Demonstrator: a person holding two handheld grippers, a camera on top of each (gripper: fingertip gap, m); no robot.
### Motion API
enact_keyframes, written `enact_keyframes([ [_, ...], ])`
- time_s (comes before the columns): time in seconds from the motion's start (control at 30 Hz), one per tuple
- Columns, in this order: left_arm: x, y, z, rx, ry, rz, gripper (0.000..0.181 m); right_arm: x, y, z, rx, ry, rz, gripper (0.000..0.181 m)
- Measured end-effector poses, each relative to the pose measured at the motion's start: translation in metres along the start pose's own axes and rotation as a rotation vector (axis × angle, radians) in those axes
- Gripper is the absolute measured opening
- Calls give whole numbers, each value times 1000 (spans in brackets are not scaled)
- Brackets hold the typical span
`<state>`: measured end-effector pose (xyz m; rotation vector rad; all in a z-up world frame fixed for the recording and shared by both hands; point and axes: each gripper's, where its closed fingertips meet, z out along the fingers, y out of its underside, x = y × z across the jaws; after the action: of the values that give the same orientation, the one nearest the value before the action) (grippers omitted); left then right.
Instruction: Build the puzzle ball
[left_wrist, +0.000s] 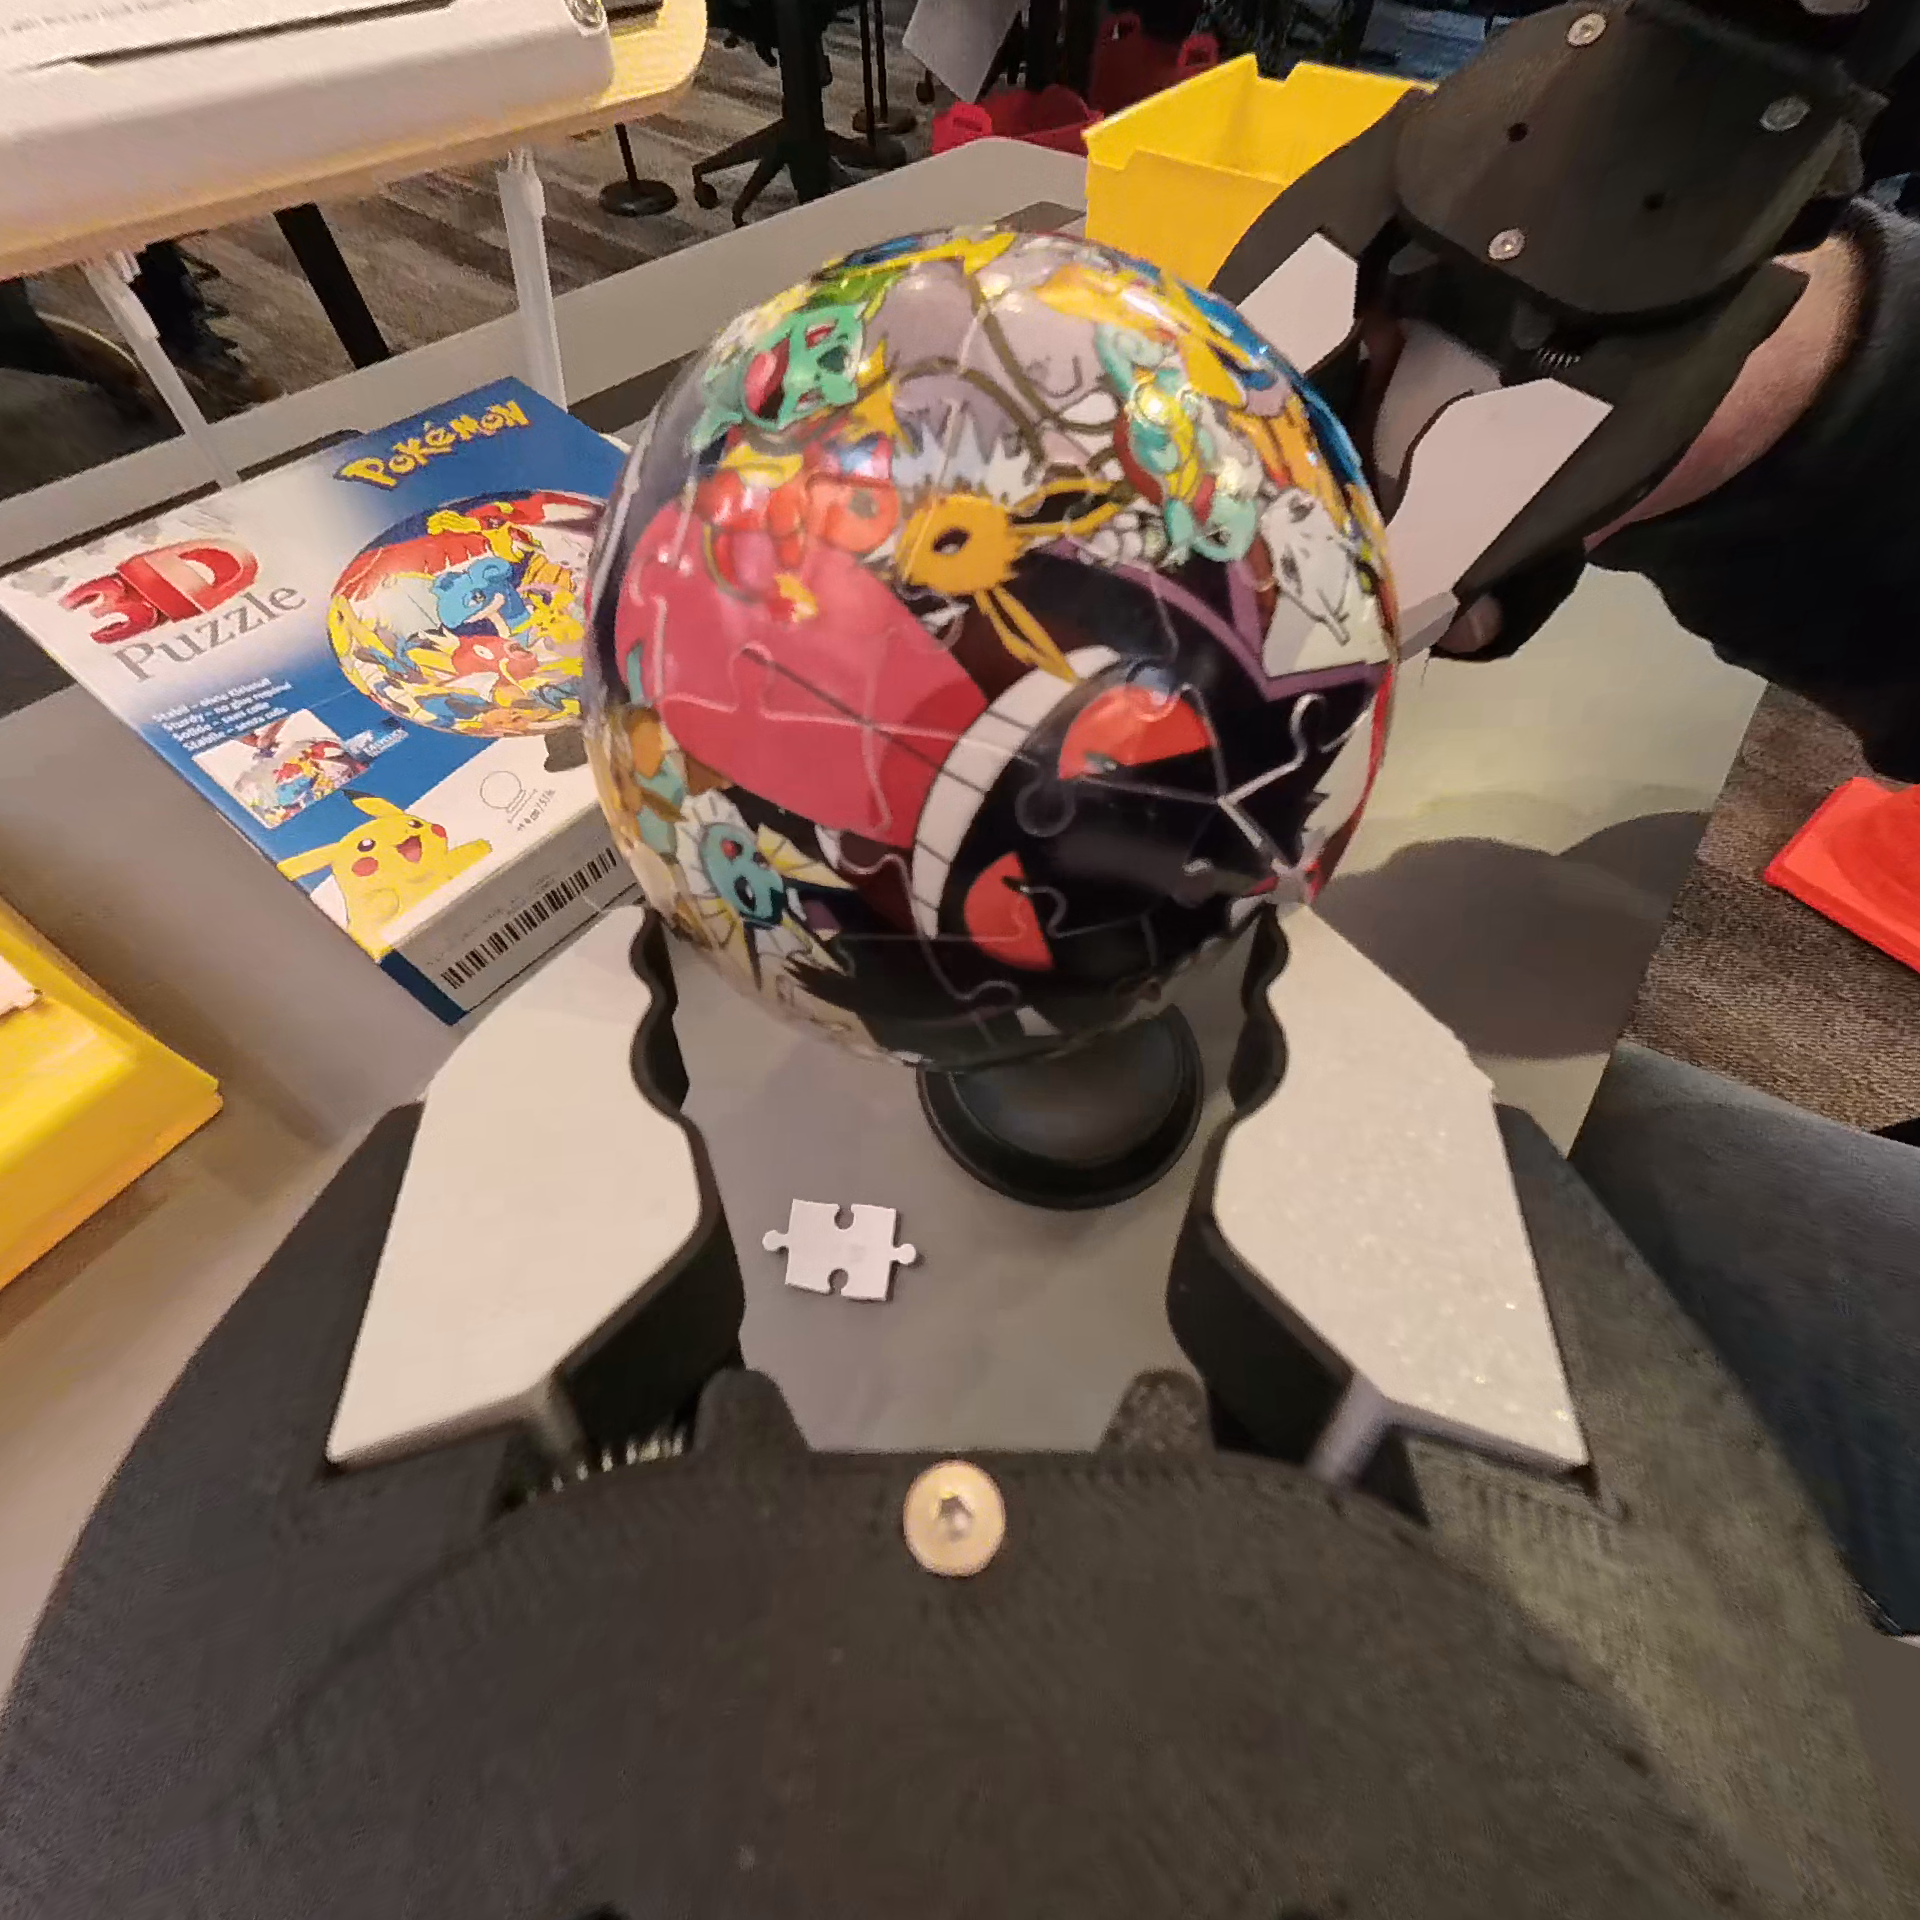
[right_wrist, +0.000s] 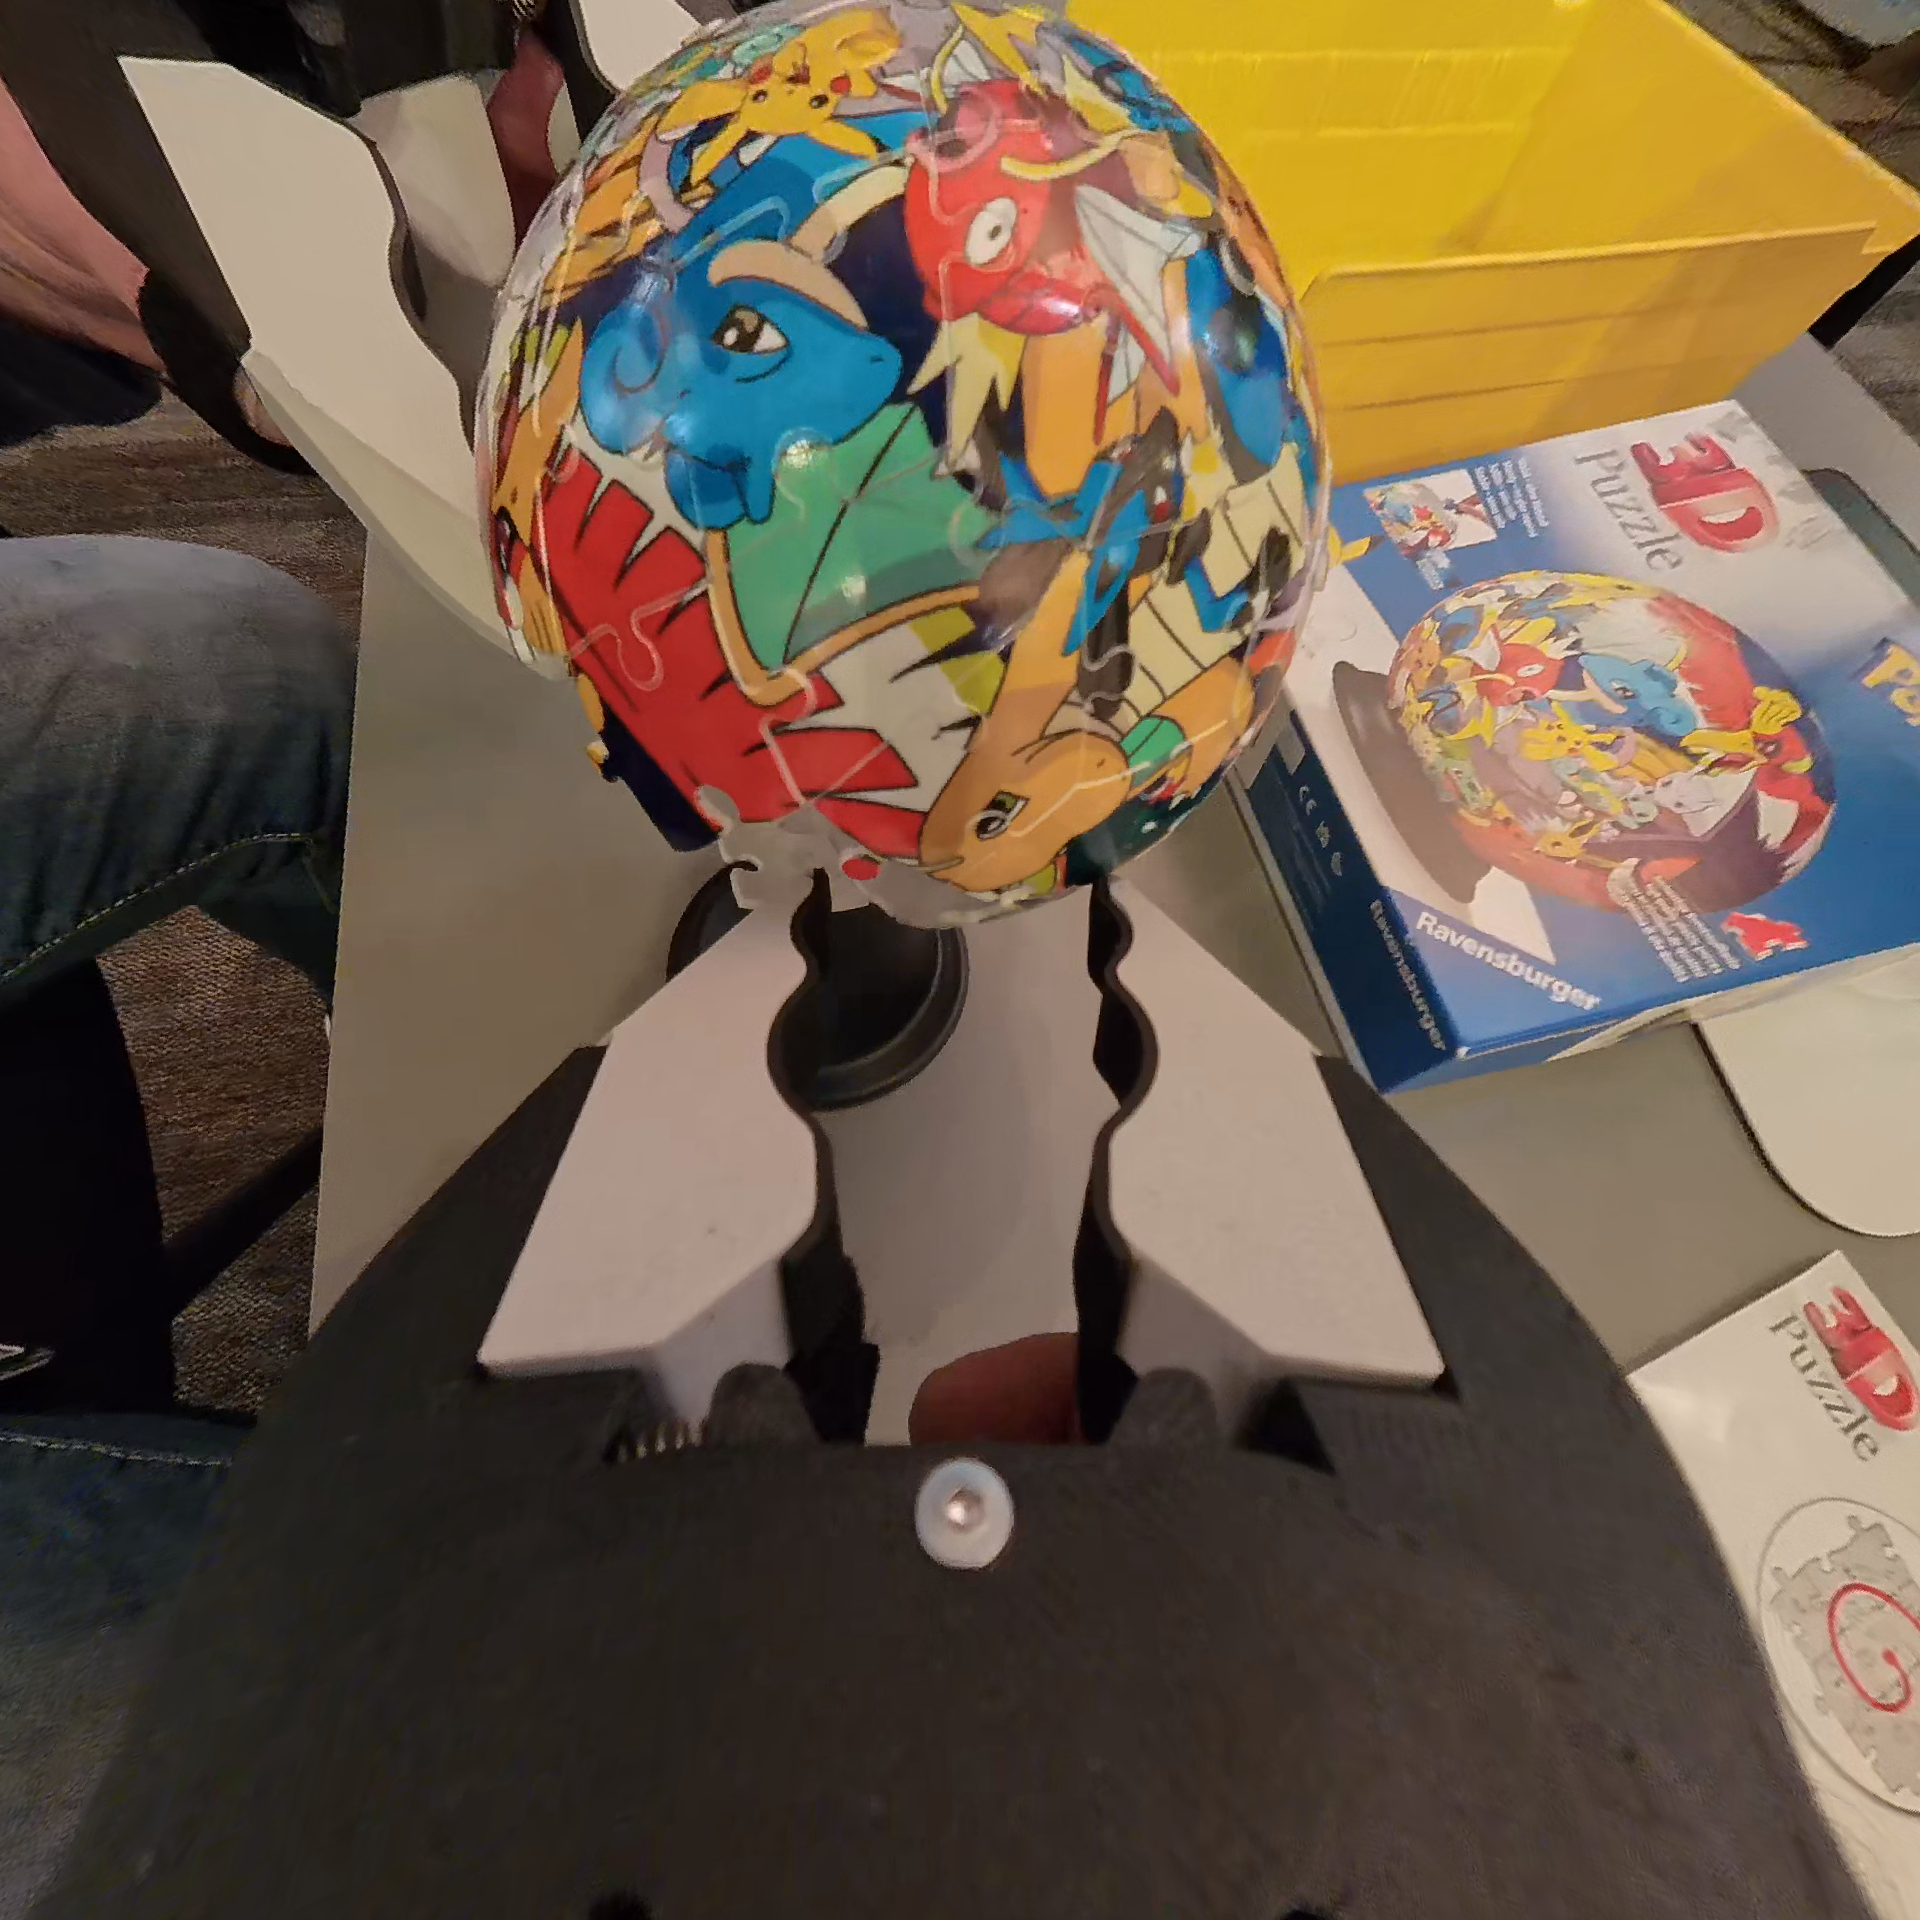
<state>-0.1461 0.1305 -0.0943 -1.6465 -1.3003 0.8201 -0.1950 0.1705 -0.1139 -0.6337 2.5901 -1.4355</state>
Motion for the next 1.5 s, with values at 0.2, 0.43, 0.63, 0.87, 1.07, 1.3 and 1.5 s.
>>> enact_keyframes([
  [0.2,5,20,10,-24,22,-27,104,-4,18,4,-24,-3,22,48],
  [0.43,11,34,19,-26,39,-61,104,-9,32,7,-24,-11,41,47],
  [0.63,18,49,23,-45,31,-50,104,-13,42,8,-5,-10,57,47],
  [0.87,26,69,29,-88,17,-16,104,-16,46,8,34,-10,69,45],
  [1.07,26,72,29,-93,16,-4,105,-17,47,7,52,-9,69,46],
  [1.3,28,74,28,-108,14,32,106,-20,49,6,62,-8,75,48],
  [1.5,31,75,27,-110,19,43,108,-20,50,6,54,-7,73,48],
])
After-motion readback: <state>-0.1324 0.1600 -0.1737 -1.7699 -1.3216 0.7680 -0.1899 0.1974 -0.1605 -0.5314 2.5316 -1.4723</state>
